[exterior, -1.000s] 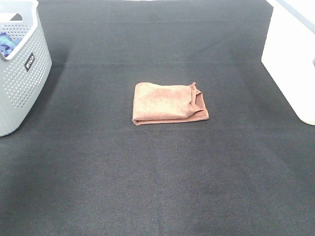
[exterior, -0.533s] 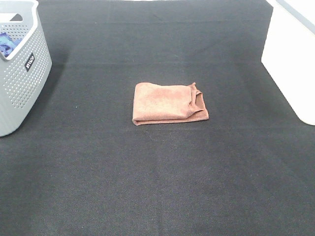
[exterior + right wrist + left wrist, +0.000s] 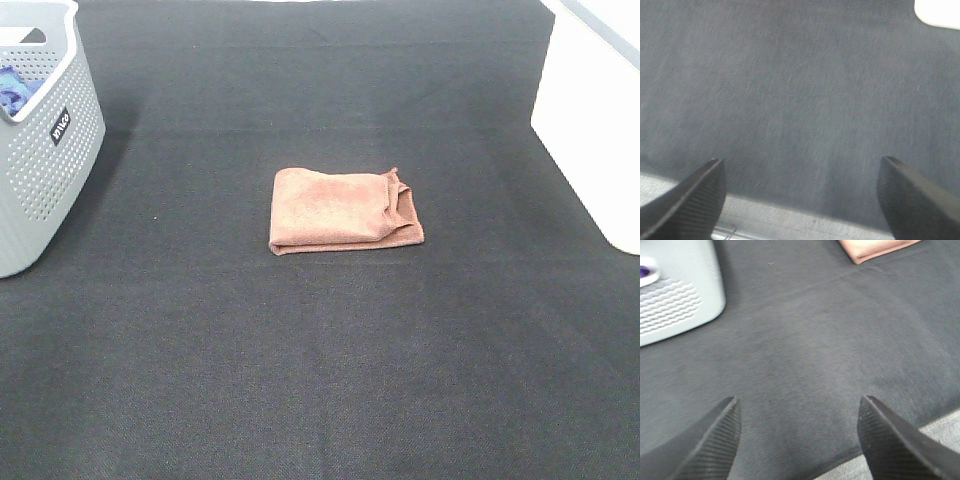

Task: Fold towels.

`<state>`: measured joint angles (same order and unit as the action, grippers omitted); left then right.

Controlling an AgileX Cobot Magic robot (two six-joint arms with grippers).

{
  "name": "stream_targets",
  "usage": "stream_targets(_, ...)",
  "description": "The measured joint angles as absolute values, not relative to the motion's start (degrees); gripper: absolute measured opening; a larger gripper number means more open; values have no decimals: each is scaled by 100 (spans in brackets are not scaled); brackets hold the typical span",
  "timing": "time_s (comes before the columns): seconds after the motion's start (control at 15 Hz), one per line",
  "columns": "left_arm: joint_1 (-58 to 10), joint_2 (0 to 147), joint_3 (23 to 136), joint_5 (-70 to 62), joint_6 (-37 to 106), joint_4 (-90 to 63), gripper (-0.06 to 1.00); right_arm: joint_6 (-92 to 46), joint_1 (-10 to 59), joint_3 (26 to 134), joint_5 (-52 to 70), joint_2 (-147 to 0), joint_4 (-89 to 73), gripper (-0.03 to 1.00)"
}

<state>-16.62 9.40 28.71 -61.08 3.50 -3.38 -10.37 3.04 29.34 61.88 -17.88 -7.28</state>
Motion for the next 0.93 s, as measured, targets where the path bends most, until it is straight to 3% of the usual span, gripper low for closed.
stream_targets(0.8, -1662, 934, 2865, -6068, 739, -584, 64, -1054, 304, 2934, 6136, -1788, -728, 78)
stream_targets(0.93, -1409, 888, 2865, -6068, 739, -590, 64, -1054, 304, 2934, 6136, -1765, -728, 78)
